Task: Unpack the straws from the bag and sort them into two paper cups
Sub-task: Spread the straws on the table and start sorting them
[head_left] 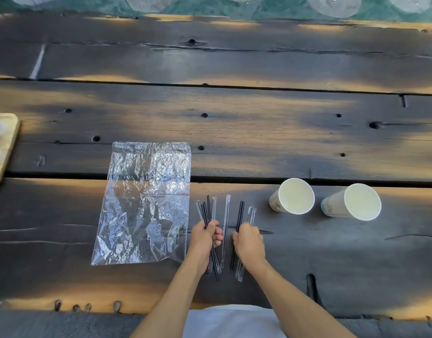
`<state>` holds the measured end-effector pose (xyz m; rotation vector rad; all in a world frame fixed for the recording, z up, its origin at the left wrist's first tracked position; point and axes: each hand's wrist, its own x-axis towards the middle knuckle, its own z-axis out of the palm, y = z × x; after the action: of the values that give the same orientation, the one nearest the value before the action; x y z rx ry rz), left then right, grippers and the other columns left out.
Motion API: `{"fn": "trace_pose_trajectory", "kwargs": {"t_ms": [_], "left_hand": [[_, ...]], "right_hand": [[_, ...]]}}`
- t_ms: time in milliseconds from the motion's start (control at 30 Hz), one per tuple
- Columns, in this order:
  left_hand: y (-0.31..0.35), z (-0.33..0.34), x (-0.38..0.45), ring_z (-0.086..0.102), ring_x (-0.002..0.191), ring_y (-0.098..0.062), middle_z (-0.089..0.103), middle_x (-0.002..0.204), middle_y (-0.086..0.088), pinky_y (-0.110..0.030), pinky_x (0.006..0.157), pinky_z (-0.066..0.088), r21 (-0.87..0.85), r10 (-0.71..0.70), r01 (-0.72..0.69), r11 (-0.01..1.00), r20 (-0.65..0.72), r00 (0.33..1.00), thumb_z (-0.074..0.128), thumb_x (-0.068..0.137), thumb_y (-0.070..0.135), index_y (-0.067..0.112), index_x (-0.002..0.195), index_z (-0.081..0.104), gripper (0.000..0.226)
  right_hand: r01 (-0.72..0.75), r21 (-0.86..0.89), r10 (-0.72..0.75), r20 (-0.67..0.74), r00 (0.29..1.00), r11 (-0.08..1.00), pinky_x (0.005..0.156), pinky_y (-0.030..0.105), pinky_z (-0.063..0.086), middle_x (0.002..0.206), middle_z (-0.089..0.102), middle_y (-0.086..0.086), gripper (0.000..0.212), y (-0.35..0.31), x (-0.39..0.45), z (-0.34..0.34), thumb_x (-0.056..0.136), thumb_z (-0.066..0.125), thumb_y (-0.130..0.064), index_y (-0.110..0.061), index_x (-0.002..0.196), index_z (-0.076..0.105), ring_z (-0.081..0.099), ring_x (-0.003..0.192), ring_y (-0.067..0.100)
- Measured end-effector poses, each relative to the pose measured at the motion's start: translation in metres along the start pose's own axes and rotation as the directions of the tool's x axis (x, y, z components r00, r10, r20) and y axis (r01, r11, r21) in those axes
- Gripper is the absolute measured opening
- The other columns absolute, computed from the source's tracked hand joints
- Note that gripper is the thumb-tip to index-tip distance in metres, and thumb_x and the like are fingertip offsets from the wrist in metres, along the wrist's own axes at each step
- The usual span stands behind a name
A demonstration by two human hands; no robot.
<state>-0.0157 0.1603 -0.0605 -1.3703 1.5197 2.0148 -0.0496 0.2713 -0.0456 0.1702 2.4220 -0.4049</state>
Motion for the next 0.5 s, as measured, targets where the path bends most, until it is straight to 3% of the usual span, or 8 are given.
{"fn": "trace_pose_trajectory", "kwargs": {"t_ms": [100,267,400,500], "left_hand": [[-0.0008,0.0011,0.0001,0.054,0.059,-0.015,0.060,0.074,-0.009,-0.020,0.050,0.049,-0.034,-0.003,0.003,0.999,0.007,1.000,0.043,0.103,0.007,0.001,0.099,0.057,0.016],[-0.0003,0.0011,-0.0017,0.065,0.079,-0.024,0.068,0.090,-0.017,-0.022,0.063,0.059,-0.095,0.001,0.002,0.996,0.025,1.000,0.046,0.102,0.011,-0.002,0.105,0.057,0.017],[0.0012,0.0011,-0.0053,0.070,0.086,-0.022,0.070,0.098,-0.016,-0.023,0.067,0.060,-0.069,-0.016,0.020,0.997,0.053,0.998,0.045,0.103,0.010,0.002,0.103,0.057,0.014],[0.0006,0.0017,-0.0047,0.068,0.090,-0.019,0.068,0.110,-0.017,-0.027,0.074,0.057,0.024,-0.039,0.037,0.999,0.082,0.996,0.046,0.102,0.013,0.002,0.113,0.057,0.019]], "right_hand": [[-0.013,-0.003,0.013,0.005,1.000,1.000,0.064,0.033,0.037,0.097,0.063,0.018,0.031,0.0001,0.0018,-0.0010,0.090,0.049,-0.009,-0.013,0.064,0.033,0.062,0.098,0.040],[0.046,-0.095,-0.046,0.007,0.999,0.994,0.067,0.034,0.037,0.104,0.065,0.018,0.011,0.0017,0.0015,-0.0023,0.091,0.046,-0.009,-0.005,0.085,0.053,0.062,0.099,0.039],[0.093,0.106,-0.099,0.050,0.994,0.990,0.057,0.033,0.036,0.076,0.055,0.011,0.027,0.0041,0.0055,-0.0019,0.087,0.050,-0.016,-0.013,0.063,0.037,0.048,0.067,0.031],[0.140,0.336,-0.191,0.123,0.974,0.931,0.051,0.030,0.032,0.060,0.050,-0.001,0.025,-0.0001,0.0010,-0.0057,0.083,0.055,-0.020,-0.018,0.062,0.041,0.043,0.055,0.017]]}}
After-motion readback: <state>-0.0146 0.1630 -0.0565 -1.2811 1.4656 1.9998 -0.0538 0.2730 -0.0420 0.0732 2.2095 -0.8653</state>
